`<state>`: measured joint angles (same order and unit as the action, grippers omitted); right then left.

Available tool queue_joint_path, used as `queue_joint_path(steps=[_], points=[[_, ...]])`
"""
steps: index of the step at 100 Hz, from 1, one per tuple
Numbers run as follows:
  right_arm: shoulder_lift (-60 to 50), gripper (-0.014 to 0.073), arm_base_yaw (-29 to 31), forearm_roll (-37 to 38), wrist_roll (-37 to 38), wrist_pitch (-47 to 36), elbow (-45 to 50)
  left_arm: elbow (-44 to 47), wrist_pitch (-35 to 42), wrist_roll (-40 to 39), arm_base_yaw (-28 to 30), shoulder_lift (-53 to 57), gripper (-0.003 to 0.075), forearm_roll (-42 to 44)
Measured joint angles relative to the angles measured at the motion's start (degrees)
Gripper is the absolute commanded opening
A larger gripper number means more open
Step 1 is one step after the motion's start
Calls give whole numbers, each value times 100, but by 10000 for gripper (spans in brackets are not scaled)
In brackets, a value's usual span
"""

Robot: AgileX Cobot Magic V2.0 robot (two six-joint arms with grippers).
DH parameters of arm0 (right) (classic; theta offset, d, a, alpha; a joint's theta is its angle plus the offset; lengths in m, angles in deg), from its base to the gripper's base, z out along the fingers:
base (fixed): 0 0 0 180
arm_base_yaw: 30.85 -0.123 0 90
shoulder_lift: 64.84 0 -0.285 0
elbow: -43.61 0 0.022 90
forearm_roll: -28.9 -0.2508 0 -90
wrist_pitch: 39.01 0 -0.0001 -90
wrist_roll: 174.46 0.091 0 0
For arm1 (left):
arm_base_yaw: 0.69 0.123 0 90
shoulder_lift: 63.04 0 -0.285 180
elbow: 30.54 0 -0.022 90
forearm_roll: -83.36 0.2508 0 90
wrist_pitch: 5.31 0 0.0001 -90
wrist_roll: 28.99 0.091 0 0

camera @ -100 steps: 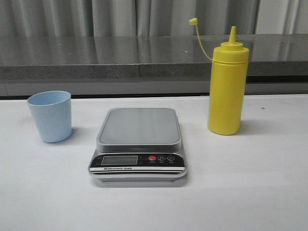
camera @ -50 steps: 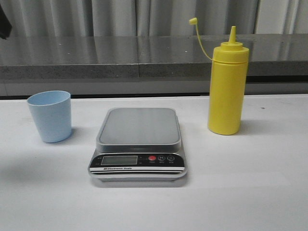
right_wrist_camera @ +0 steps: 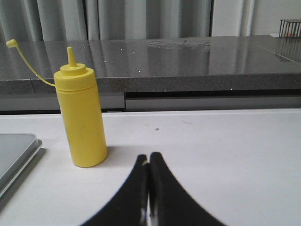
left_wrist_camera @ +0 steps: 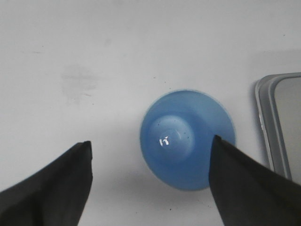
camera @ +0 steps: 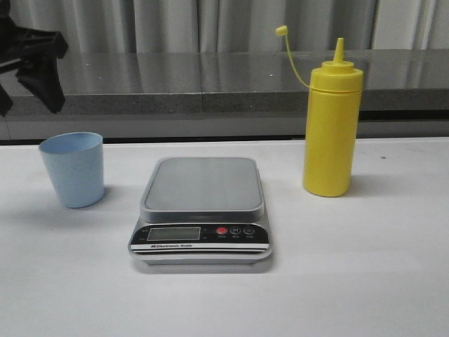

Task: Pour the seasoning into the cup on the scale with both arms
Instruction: 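Lower the left gripper over the light blue cup and grasp its rim, then lift the blue cup with the left gripper and set it on the scale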

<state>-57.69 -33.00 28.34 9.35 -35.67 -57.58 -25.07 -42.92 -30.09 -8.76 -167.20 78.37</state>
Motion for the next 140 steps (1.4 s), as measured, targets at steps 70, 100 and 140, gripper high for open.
queue_joint_path(steps=[70,100,140], points=[[0,-68,0,0,0,0,0,-132,-11,0,-4,-1125,55,-13],[0,-68,0,0,0,0,0,-200,13,0,-4,-1125,-20,-80],[0,-68,0,0,0,0,0,-1280,-171,111,-570,-821,-20,-47]])
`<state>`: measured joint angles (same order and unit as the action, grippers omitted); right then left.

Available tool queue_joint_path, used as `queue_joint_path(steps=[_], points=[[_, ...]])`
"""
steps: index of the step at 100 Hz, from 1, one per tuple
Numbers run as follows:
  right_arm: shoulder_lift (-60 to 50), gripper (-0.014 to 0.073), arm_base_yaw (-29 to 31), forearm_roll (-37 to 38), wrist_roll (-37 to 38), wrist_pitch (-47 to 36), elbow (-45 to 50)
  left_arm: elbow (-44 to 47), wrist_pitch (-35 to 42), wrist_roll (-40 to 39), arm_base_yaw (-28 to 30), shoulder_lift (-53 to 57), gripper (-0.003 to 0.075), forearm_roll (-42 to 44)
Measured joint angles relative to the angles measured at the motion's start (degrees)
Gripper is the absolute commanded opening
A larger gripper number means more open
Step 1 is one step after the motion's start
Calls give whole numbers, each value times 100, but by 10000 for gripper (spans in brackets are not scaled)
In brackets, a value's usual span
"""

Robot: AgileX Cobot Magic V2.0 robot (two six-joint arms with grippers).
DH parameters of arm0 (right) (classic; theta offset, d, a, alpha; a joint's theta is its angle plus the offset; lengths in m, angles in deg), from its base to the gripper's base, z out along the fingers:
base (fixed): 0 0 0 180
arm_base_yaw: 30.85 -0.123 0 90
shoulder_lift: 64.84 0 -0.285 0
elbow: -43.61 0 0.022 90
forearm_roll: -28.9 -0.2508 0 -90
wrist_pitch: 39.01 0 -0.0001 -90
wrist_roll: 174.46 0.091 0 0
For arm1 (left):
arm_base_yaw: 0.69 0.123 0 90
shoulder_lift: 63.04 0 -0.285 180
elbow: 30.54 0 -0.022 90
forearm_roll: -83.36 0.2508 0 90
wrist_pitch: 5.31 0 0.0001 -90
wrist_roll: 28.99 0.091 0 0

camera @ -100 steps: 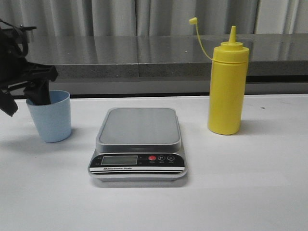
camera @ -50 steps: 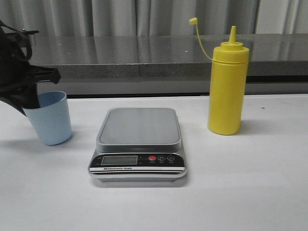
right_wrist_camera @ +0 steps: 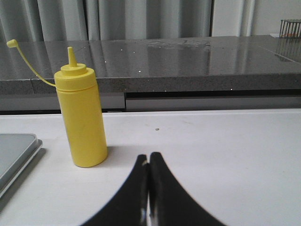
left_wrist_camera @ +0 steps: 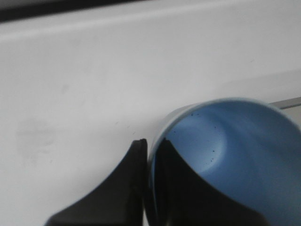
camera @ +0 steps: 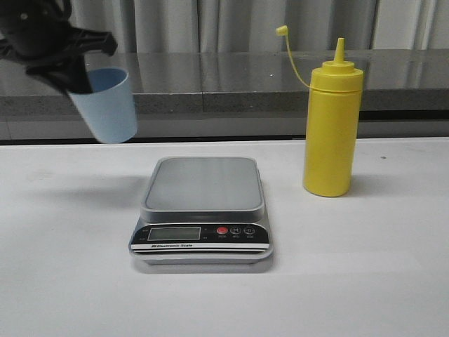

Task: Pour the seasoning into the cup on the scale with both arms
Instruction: 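Lift the blue cup with the left gripper and set it on the scale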

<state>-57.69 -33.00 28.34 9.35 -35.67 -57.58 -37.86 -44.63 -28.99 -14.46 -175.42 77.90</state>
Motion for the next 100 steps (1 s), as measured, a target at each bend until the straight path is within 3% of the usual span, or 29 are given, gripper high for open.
queue_joint_path(steps=[36,70,100], points=[[0,-68,0,0,0,0,0,-398,-327,463,-1160,-172,-20,-10],[0,-68,0,0,0,0,0,-398,-418,488,-1325,-491,-13,-102],[0,-68,0,0,0,0,0,-413,-418,488,-1325,-593,269,-196]])
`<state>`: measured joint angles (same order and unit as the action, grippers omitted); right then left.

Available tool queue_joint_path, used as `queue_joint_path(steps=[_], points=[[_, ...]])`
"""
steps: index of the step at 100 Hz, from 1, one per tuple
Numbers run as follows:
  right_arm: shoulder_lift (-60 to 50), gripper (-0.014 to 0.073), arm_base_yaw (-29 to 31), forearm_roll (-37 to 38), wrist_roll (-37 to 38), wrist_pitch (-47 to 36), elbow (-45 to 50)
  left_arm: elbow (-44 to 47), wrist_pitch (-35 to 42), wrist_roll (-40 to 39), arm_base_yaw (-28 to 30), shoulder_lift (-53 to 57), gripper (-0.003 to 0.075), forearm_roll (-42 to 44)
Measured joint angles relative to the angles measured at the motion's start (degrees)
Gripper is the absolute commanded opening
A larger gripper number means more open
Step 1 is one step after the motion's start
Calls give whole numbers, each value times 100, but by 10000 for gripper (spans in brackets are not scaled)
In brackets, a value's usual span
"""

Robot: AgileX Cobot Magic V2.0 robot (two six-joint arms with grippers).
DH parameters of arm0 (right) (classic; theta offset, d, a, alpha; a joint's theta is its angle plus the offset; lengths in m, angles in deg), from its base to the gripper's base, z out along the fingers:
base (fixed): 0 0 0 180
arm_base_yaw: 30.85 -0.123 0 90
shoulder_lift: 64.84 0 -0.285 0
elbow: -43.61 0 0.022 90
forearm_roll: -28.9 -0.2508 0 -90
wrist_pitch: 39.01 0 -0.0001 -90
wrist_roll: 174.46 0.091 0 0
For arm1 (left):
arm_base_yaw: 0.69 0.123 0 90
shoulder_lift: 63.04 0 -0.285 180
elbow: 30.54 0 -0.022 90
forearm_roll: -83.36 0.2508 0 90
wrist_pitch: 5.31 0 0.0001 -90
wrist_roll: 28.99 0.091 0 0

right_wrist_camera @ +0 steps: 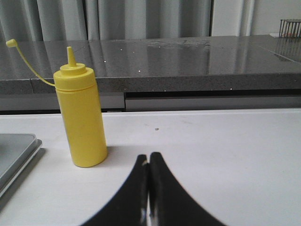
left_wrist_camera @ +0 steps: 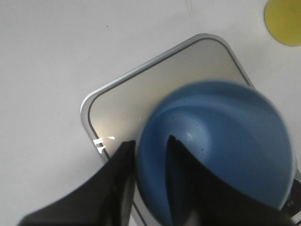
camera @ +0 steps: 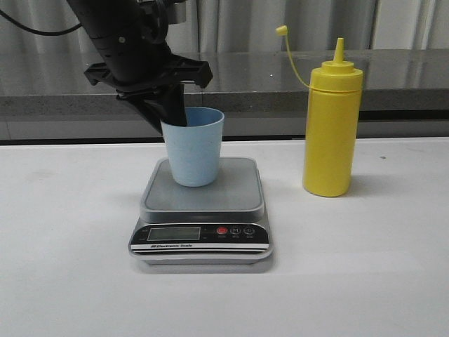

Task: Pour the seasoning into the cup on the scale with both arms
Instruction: 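Lift the blue cup with the left gripper and set it on the scale, then release the cup and withdraw the left gripper upward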

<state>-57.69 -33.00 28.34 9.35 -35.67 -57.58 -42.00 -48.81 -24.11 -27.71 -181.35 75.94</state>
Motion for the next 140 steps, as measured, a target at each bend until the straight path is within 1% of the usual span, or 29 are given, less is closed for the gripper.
queue_joint_path(steps=[8,26,35,40,45,57,63,89,98,111,140], points=[[0,-68,0,0,0,0,0,-74,0,0,0,0,298,-10],[0,-68,0,0,0,0,0,-343,-49,0,0,0,297,-189],[0,-68,0,0,0,0,0,-399,-84,0,0,41,280,-227],[0,-68,0,0,0,0,0,-399,-99,0,0,109,246,-241],[0,-68,0,0,0,0,0,-399,-118,0,0,183,193,-241],[0,-68,0,0,0,0,0,-409,-171,0,0,422,36,-252],[0,-68,0,0,0,0,0,-409,-183,0,0,543,-22,-252],[0,-68,0,0,0,0,0,-409,-334,0,0,1075,-20,-252],[0,-68,0,0,0,0,0,-254,-334,0,24,1314,-20,-252],[0,-68,0,0,0,0,0,232,-215,0,182,1791,-20,-242],[0,-68,0,0,0,0,0,1862,331,0,754,3346,-20,-242]])
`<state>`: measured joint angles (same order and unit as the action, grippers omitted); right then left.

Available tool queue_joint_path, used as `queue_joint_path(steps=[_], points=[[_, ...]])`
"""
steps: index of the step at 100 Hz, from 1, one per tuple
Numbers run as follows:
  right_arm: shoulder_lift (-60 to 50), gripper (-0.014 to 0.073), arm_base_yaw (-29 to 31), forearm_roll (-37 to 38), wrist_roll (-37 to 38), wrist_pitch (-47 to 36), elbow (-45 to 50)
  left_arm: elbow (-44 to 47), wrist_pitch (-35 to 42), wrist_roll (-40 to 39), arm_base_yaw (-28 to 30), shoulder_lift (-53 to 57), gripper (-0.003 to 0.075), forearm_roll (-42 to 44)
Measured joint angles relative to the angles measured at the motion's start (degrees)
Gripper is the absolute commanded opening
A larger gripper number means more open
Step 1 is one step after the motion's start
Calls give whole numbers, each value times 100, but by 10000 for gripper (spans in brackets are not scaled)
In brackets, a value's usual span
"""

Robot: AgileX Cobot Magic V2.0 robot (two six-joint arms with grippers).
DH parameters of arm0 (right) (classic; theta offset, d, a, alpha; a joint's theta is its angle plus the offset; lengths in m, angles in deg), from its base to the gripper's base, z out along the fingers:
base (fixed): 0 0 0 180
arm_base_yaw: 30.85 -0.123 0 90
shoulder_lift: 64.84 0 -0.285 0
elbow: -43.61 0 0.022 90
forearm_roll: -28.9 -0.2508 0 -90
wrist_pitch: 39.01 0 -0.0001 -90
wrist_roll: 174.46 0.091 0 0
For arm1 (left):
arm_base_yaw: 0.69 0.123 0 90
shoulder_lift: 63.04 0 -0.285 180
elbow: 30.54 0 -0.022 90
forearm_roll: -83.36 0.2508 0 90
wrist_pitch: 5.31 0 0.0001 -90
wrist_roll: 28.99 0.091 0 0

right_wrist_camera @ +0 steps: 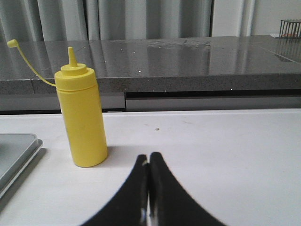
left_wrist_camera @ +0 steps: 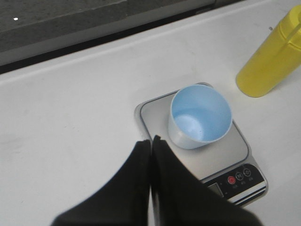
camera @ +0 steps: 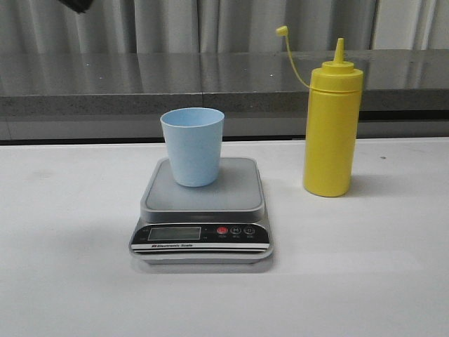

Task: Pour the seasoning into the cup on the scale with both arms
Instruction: 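Release the cup and withdraw the left gripper upward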

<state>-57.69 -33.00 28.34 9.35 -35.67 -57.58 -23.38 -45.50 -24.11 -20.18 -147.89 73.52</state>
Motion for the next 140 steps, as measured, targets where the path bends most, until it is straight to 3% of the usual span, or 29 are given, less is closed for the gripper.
queue_joint_path(steps=[34,86,112,140], points=[[0,-68,0,0,0,0,0,1792,551,0,769,2088,-20,0],[0,-68,0,0,0,-12,0,4027,1086,0,843,5208,-20,0],[0,-68,0,0,0,-229,0,4532,1086,0,843,6270,-20,0],[0,-68,0,0,0,-67,-479,4622,1086,0,843,6554,-20,0]])
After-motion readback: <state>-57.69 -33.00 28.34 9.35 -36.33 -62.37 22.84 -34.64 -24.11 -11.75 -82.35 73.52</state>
